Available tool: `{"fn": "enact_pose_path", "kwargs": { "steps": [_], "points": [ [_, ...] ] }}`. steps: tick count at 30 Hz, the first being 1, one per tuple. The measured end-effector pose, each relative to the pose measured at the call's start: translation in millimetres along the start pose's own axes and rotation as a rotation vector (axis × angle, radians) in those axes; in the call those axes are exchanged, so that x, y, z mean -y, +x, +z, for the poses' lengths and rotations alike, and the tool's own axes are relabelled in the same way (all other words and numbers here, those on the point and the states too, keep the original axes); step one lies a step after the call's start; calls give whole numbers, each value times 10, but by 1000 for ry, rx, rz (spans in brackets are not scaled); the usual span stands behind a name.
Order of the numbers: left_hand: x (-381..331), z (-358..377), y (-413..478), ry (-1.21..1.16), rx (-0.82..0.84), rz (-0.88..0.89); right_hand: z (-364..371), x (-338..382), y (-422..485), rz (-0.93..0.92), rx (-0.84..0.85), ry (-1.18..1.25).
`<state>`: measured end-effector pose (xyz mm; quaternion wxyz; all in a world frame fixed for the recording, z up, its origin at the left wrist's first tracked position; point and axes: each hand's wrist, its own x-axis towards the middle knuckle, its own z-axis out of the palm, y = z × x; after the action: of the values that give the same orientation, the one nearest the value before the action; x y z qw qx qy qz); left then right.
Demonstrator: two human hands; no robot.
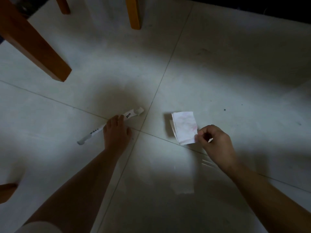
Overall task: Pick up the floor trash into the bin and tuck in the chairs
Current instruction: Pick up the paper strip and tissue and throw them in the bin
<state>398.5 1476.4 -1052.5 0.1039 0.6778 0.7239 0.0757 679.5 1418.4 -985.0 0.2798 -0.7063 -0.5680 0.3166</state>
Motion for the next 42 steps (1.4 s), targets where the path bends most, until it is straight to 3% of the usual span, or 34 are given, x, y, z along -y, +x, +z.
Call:
{"fn": "enact_pose_path", "kwargs": {
  "steps": [6, 17, 22, 24, 29, 37, 42],
  "points": [
    [62, -54, -22, 34, 16, -36, 30, 24, -23, 8, 26, 23],
    [-376, 94, -523, -255, 57, -276, 42, -120, -169, 63, 73, 27],
    [-676, -41, -699, -408, 9, -361, 27, -58, -462, 243, -74, 86],
    [-834, -258, -740, -474, -35, -437, -42, 146, -598, 218, -102, 89],
    [-1160, -998, -953, -628, -165, -429, -389, 902, -806, 206, -176, 183],
    [-1433, -2547, -1394, -730, -211, -564, -1417, 2150, -1258, 249, -244, 178],
    [-1719, -3597, -1697, -750, -257, -426, -2082, 2951, -1544, 199, -247, 194]
  ]
}}
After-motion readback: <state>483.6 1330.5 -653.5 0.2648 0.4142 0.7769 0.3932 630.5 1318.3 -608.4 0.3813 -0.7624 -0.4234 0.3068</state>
